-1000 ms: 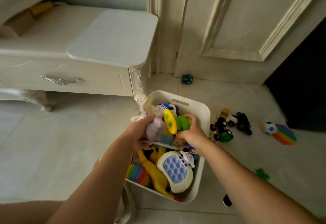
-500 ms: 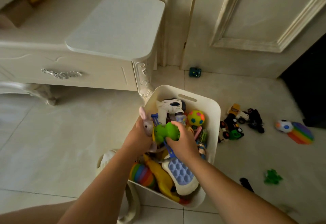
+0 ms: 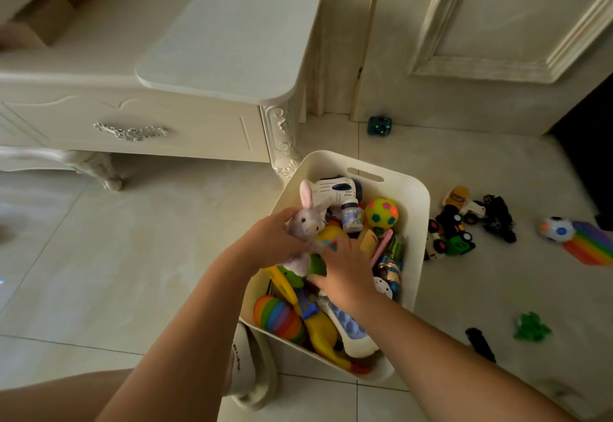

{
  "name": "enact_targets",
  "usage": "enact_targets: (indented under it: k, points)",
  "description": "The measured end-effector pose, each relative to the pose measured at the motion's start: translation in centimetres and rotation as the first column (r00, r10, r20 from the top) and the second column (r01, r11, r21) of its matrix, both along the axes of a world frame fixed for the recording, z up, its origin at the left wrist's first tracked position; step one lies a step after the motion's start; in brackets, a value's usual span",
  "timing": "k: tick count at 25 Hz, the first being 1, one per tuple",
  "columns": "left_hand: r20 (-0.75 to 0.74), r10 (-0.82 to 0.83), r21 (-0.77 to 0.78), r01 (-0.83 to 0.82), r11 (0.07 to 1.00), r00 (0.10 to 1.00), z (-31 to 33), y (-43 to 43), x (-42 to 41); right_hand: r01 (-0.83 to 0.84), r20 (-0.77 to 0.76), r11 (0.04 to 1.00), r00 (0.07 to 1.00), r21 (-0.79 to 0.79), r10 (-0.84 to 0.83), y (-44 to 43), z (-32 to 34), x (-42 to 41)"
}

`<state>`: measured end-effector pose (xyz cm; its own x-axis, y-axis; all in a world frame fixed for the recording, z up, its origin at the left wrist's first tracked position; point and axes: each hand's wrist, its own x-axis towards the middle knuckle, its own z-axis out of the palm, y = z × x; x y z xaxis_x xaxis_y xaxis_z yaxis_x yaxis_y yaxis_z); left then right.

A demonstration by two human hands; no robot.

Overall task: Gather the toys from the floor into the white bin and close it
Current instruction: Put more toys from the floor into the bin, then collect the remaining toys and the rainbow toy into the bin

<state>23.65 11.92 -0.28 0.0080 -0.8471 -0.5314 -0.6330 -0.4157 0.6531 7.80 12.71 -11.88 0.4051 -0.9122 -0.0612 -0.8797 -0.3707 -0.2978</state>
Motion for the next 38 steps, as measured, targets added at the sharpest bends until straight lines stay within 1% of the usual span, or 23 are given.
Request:
enact_targets:
  k: [2,4,5,6,7,8,9,12,14,16,17,19,21,23,25,26,28,29,31,34,36,37,38]
  points:
    - [0.001,0.030,-0.001,-0.030,1.000,1.000,-1.3,0.2,-0.3,0.057,-0.036,0.998,0.998,0.039,-0.055,0.6,-0.3,0.2]
    - [-0.009,0.131,0.002,-0.131,0.991,0.991,-2.4,0.3,-0.8,0.104,0.109,0.944,0.984,0.314,-0.144,0.1,0.3,-0.2]
    - [-0.023,0.195,0.004,-0.195,0.981,0.981,-3.0,0.3,-1.2,0.127,0.229,0.861,0.935,0.493,-0.270,-0.7,1.4,-0.6]
    - [-0.038,0.244,-0.001,-0.244,0.970,0.969,-3.4,0.3,-1.7,0.162,0.348,0.758,0.815,0.632,-0.464,-1.4,2.5,-1.1]
    - [-0.043,0.258,-0.018,-0.259,0.966,0.965,-3.7,0.3,-2.3,0.207,0.399,0.684,0.681,0.699,-0.614,-2.1,3.7,-1.6]
    - [-0.032,0.238,-0.034,-0.239,0.970,0.971,-3.8,0.3,-3.0,0.241,0.425,0.656,0.596,0.715,-0.682,-2.5,4.7,-2.1]
    - [-0.015,0.203,-0.041,-0.203,0.978,0.979,-3.9,0.4,-3.9,0.255,0.441,0.654,0.562,0.712,-0.699,-2.6,5.3,-2.6]
    - [-0.027,0.138,-0.020,-0.138,0.990,0.990,-4.2,0.5,-5.5,0.128,0.477,0.642,0.563,0.756,-0.674,-1.5,6.1,-3.0]
    - [-0.030,0.140,-0.005,-0.140,0.990,0.990,-4.3,0.4,-5.6,0.109,0.474,0.639,0.580,0.761,-0.663,-0.9,5.6,-2.9]
    - [0.004,0.117,-0.002,-0.117,0.993,0.993,-4.5,0.3,-5.2,0.272,0.458,0.675,0.560,0.685,-0.691,-1.4,5.0,-3.1]
    - [0.027,0.096,0.002,-0.096,0.995,0.995,-4.4,0.3,-5.0,0.379,0.451,0.674,0.527,0.634,-0.720,-1.9,4.9,-3.2]
    - [0.046,0.079,0.010,-0.079,0.997,0.996,-4.3,0.5,-4.7,0.503,0.486,0.669,0.461,0.547,-0.743,-2.6,5.2,-3.6]
    - [0.044,0.064,-0.001,-0.064,0.998,0.997,-4.7,0.6,-4.9,0.604,0.522,0.704,0.491,0.373,-0.697,-3.1,5.6,-4.3]
    - [0.070,0.041,-0.025,-0.039,0.999,0.997,-5.2,0.7,-5.1,0.645,0.488,0.751,0.614,0.143,-0.620,-3.6,5.6,-5.1]
    - [0.113,-0.011,-0.061,0.018,0.998,0.993,-6.0,0.4,-5.9,0.550,0.215,0.834,0.810,0.040,-0.545,-3.7,5.0,-6.0]
    - [0.129,-0.024,-0.087,0.035,0.996,0.991,-6.1,0.3,-6.3,0.484,0.087,0.875,0.871,0.007,-0.483,-3.4,4.6,-6.0]
    - [0.169,-0.049,-0.154,0.075,0.985,0.984,-6.3,0.4,-7.4,0.363,0.000,0.928,0.931,-0.079,-0.364,-2.3,3.7,-5.4]
    - [0.208,-0.080,-0.192,0.121,0.974,0.975,-6.4,0.5,-8.0,0.315,-0.027,0.945,0.948,-0.087,-0.319,-1.6,3.2,-5.0]
    - [0.276,-0.150,-0.232,0.217,0.948,0.949,-6.7,0.5,-8.9,0.266,-0.151,0.963,0.954,0.036,-0.258,-0.9,2.4,-4.7]
    - [0.233,-0.216,-0.232,0.269,0.935,0.948,-7.5,0.0,-10.0,0.356,-0.296,0.918,0.908,0.176,-0.295,-2.4,2.0,-5.7]
    - [0.210,-0.219,-0.260,0.270,0.927,0.953,-7.7,-0.3,-10.9,0.426,-0.268,0.862,0.895,0.274,-0.358,-3.8,3.3,-6.0]
    - [0.215,-0.195,-0.282,0.252,0.926,0.957,-7.5,-0.6,-11.5,0.436,-0.205,0.843,0.898,0.314,-0.389,-4.4,4.2,-6.0]
    - [0.220,-0.143,-0.316,0.209,0.925,0.965,-7.1,-1.0,-12.2,0.430,-0.087,0.842,0.900,0.325,-0.426,-4.7,4.9,-6.1]
